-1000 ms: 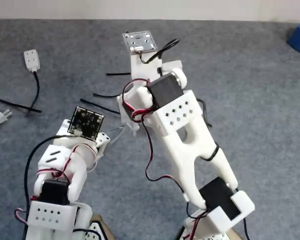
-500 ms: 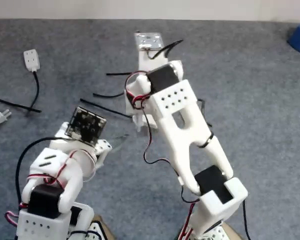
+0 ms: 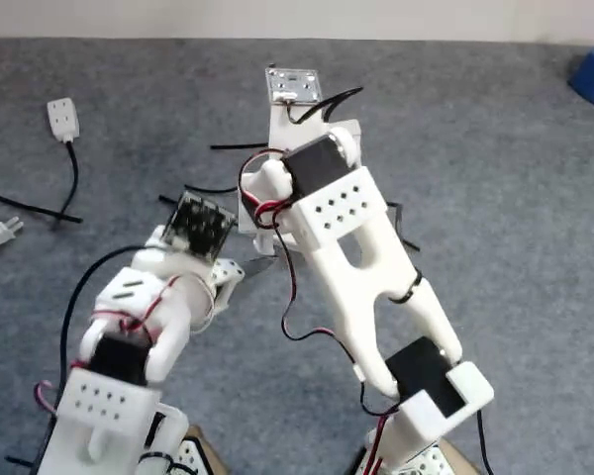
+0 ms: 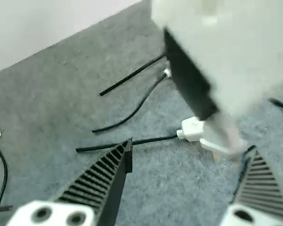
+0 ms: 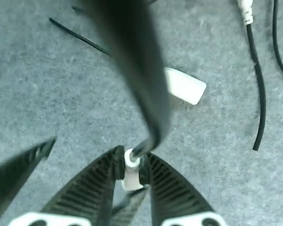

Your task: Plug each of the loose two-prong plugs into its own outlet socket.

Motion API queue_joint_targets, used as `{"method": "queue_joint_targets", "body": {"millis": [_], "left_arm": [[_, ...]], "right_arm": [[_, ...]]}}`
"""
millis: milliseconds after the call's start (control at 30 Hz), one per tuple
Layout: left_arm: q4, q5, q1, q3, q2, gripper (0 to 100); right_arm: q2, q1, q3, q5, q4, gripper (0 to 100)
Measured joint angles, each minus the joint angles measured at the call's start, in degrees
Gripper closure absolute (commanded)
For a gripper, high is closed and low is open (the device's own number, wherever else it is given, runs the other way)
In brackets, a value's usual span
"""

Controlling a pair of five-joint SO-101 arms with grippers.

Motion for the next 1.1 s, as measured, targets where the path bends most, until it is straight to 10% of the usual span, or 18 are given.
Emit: {"method": "queue_joint_targets", "body": {"millis": [567, 1100], "left_arm": [[-8.9, 0.0, -3.9, 0.1, 12.0, 64], [7.8, -6.0, -13.5, 8.0, -11.5, 64]], "right_arm": [[-1.1, 0.0, -0.1, 6.9, 0.9, 99.2], [9.5, 8.7, 0.0, 10.9, -5.1, 99.2]]}}
